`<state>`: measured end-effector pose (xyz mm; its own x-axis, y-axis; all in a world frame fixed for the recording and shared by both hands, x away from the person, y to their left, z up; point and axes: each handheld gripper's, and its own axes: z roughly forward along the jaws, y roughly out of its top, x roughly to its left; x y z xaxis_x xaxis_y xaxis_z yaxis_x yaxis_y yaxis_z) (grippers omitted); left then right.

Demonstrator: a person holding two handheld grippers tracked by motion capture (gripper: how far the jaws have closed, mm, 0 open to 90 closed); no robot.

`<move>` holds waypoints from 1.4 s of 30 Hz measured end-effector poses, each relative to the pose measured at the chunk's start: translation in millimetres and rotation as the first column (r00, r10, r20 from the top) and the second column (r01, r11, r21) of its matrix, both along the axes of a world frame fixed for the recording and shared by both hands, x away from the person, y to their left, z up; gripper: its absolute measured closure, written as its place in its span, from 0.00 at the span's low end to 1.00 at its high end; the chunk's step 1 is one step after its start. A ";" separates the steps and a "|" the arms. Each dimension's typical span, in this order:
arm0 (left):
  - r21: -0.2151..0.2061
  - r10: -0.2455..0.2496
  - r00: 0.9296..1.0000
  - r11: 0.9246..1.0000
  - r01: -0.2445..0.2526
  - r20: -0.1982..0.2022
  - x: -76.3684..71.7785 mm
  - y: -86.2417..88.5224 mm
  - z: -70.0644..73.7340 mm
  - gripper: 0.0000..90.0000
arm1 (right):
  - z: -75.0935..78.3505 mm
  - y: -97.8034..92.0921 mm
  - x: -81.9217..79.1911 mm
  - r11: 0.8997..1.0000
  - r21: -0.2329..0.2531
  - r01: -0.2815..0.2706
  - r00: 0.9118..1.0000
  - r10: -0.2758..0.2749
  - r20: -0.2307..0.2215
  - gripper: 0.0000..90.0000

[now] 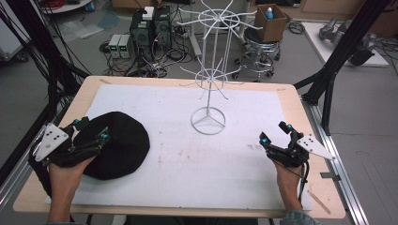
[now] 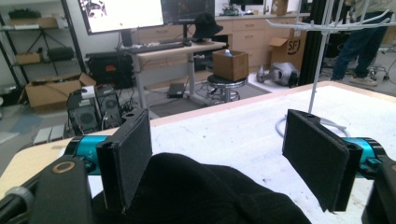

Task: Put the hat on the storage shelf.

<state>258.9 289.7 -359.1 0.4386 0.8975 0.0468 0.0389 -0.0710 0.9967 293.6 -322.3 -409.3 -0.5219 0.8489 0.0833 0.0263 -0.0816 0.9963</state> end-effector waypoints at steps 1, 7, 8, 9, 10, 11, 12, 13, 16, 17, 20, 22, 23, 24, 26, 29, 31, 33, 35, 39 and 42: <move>0.001 -0.002 1.000 1.000 0.002 0.000 0.2 0.2 0.0 0.27 | -0.1 0.1 0.2 1.000 -0.001 -0.001 1.000 0.001 -0.001 0.12; 0.005 -0.007 1.000 1.000 0.007 -0.005 1.1 -0.2 0.2 0.27 | 0.0 -0.3 -0.4 1.000 -0.010 0.000 1.000 0.000 -0.003 0.12; 0.004 -0.007 1.000 1.000 0.008 -0.007 1.2 -0.4 -0.2 0.27 | 0.0 -0.3 -0.4 1.000 -0.010 0.000 1.000 0.000 -0.003 0.12; 0.003 -0.009 1.000 1.000 0.009 -0.007 1.2 -0.5 -0.6 0.27 | 0.0 -0.2 -0.3 1.000 -0.010 0.003 1.000 -0.003 -0.001 0.12; 0.005 -0.007 1.000 1.000 0.007 -0.008 1.3 -0.5 -0.8 0.27 | 0.0 0.1 -0.2 1.000 -0.013 0.004 1.000 -0.004 0.001 0.12; 0.004 -0.005 1.000 1.000 0.005 -0.011 1.5 -0.5 -0.8 0.27 | 0.0 0.1 -0.2 1.000 -0.013 0.004 1.000 -0.004 0.001 0.12; 0.001 -0.008 1.000 1.000 0.008 -0.010 1.6 -0.7 -0.7 0.27 | 0.4 1.0 -0.7 1.000 -0.015 0.003 1.000 -0.003 0.002 0.12; 0.001 -0.008 1.000 1.000 0.008 -0.010 1.6 -0.7 -0.7 0.27 | 0.6 1.4 -1.2 1.000 -0.016 0.001 1.000 -0.001 0.000 0.12; 0.005 -0.013 1.000 1.000 0.014 -0.011 1.8 -1.1 -0.6 0.27 | 0.5 2.1 -0.6 1.000 -0.023 0.004 1.000 -0.004 0.004 0.12; 0.004 -0.015 1.000 1.000 0.015 -0.011 1.8 -1.3 -0.7 0.27 | 0.5 2.0 -0.5 1.000 -0.023 0.004 1.000 -0.004 0.004 0.12; 0.003 -0.012 1.000 1.000 0.012 -0.013 2.3 -1.1 -0.8 0.27 | 0.3 1.6 -0.4 1.000 -0.019 0.005 1.000 -0.005 -0.003 0.12; -0.001 -0.012 1.000 1.000 0.012 -0.012 2.1 -1.1 -1.0 0.27 | 0.3 1.4 -0.3 1.000 -0.018 0.005 1.000 -0.005 -0.002 0.12; 0.001 -0.012 1.000 1.000 0.012 -0.011 1.9 -0.9 -0.9 0.27 | 0.2 1.3 -0.3 1.000 -0.019 0.004 1.000 -0.004 -0.002 0.12; 0.001 -0.011 1.000 1.000 0.011 -0.010 1.6 -0.5 -0.7 0.27 | 0.2 1.3 -0.3 1.000 -0.019 0.004 1.000 -0.004 -0.002 0.12; 0.001 -0.012 1.000 1.000 0.012 -0.009 1.6 0.2 -0.4 0.27 | 0.3 1.4 -0.2 1.000 -0.024 0.004 1.000 -0.004 -0.003 0.12; 0.004 -0.014 1.000 1.000 0.014 -0.011 1.5 1.4 -0.7 0.27 | 0.3 1.7 -0.2 1.000 -0.027 0.006 1.000 -0.006 0.002 0.12; 0.008 -0.014 1.000 1.000 0.014 -0.015 1.8 1.7 -1.3 0.27 | 0.3 1.7 -0.2 1.000 -0.028 0.006 1.000 -0.006 0.001 0.12; 0.011 -0.021 1.000 1.000 0.021 -0.016 2.0 1.6 -2.0 0.27 | 0.3 1.7 -0.3 1.000 -0.023 0.007 1.000 -0.007 -0.002 0.12; 0.013 -0.027 0.999 1.000 0.027 -0.017 1.9 1.4 -2.7 0.27 | 0.1 1.7 0.1 1.000 -0.028 0.006 1.000 -0.006 -0.001 0.12; 0.022 -0.040 0.999 0.999 0.041 -0.020 3.2 1.3 -5.7 0.27 | 0.4 1.8 -0.4 1.000 -0.024 0.007 1.000 -0.007 -0.003 0.12; 0.017 -0.052 0.998 0.998 0.053 -0.030 5.1 0.5 -9.5 0.27 | 0.1 1.7 0.2 1.000 -0.027 0.006 1.000 -0.006 -0.002 0.12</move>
